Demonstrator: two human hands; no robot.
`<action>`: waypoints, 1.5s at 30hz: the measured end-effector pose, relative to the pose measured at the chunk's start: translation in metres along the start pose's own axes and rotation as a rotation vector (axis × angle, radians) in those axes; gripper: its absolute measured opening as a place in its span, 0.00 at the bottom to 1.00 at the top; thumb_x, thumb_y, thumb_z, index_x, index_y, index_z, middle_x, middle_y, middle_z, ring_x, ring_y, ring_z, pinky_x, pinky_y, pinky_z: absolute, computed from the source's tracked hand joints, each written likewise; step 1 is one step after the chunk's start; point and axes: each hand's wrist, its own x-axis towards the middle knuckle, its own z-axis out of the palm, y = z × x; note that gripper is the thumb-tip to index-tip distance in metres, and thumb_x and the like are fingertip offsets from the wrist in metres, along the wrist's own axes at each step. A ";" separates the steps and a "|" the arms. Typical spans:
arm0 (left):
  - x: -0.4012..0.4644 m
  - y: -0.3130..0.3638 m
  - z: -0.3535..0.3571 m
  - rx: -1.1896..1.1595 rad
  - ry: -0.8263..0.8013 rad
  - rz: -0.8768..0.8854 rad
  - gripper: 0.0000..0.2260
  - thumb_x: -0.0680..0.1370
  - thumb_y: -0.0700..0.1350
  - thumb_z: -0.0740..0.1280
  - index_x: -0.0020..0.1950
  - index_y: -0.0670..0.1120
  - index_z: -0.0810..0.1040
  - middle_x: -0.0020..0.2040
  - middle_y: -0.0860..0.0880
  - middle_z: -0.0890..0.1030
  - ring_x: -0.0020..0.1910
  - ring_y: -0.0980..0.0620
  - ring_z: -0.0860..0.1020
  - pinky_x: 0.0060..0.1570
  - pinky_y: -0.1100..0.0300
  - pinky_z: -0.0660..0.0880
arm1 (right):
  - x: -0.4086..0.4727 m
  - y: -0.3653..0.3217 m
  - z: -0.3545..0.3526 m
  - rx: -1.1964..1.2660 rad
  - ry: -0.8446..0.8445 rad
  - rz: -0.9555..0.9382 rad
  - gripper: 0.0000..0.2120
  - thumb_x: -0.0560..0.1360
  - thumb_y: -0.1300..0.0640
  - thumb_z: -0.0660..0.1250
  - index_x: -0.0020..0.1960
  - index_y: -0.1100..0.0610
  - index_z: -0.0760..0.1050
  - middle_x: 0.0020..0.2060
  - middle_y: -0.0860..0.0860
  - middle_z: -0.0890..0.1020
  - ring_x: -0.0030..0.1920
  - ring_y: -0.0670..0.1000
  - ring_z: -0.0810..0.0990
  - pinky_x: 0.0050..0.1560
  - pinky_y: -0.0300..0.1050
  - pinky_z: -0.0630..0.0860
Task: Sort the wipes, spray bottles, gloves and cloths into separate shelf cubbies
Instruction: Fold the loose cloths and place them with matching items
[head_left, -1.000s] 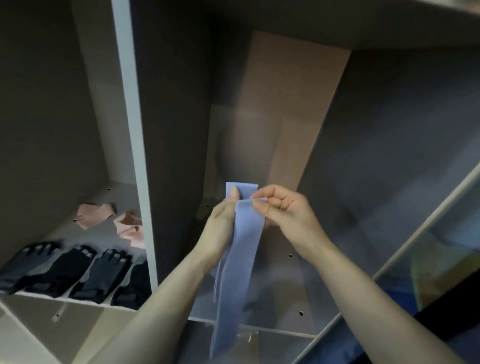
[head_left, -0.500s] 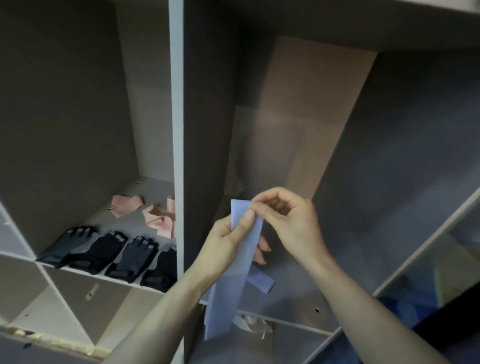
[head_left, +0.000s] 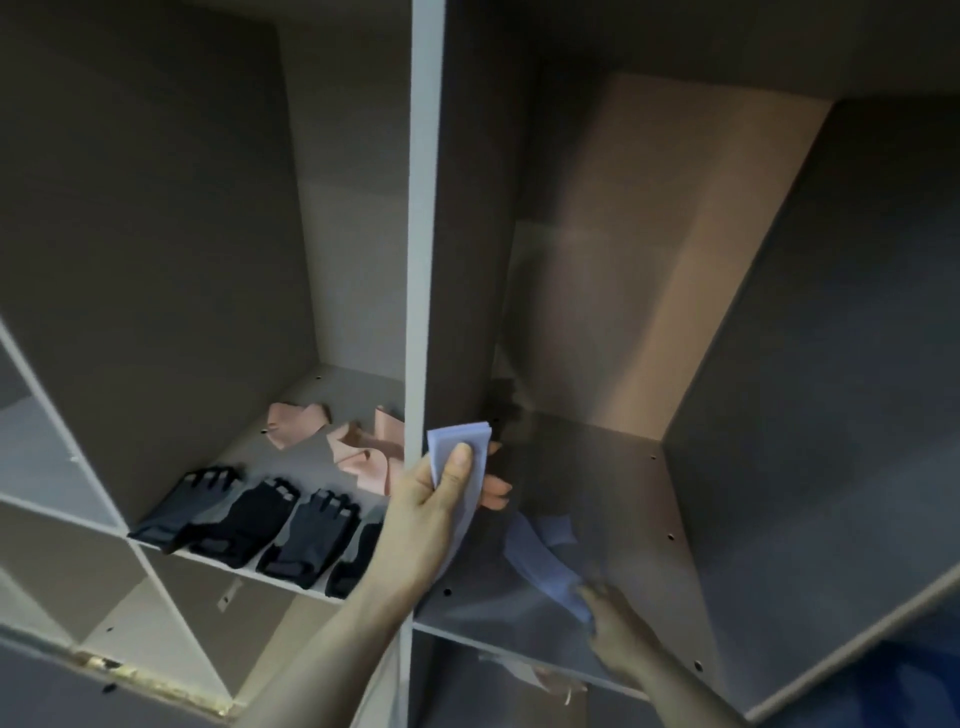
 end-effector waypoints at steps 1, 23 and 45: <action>0.002 0.000 0.000 0.012 -0.004 0.001 0.17 0.80 0.49 0.58 0.47 0.40 0.81 0.36 0.47 0.84 0.36 0.55 0.82 0.37 0.69 0.75 | 0.000 0.005 0.004 -0.102 0.044 -0.060 0.32 0.70 0.66 0.65 0.72 0.52 0.64 0.69 0.48 0.67 0.69 0.51 0.69 0.64 0.37 0.67; 0.025 0.001 0.008 0.025 -0.037 -0.091 0.19 0.81 0.51 0.57 0.52 0.37 0.79 0.35 0.46 0.85 0.33 0.55 0.83 0.30 0.70 0.75 | -0.031 -0.102 -0.199 0.703 0.323 -0.040 0.12 0.74 0.53 0.57 0.37 0.56 0.73 0.34 0.47 0.76 0.36 0.45 0.73 0.37 0.42 0.70; 0.023 0.033 0.037 -0.226 -0.583 -0.073 0.28 0.80 0.58 0.47 0.50 0.45 0.84 0.38 0.35 0.80 0.35 0.40 0.80 0.42 0.49 0.80 | -0.121 -0.204 -0.242 0.394 0.402 -0.442 0.09 0.67 0.53 0.75 0.34 0.51 0.75 0.24 0.50 0.80 0.22 0.48 0.75 0.30 0.38 0.71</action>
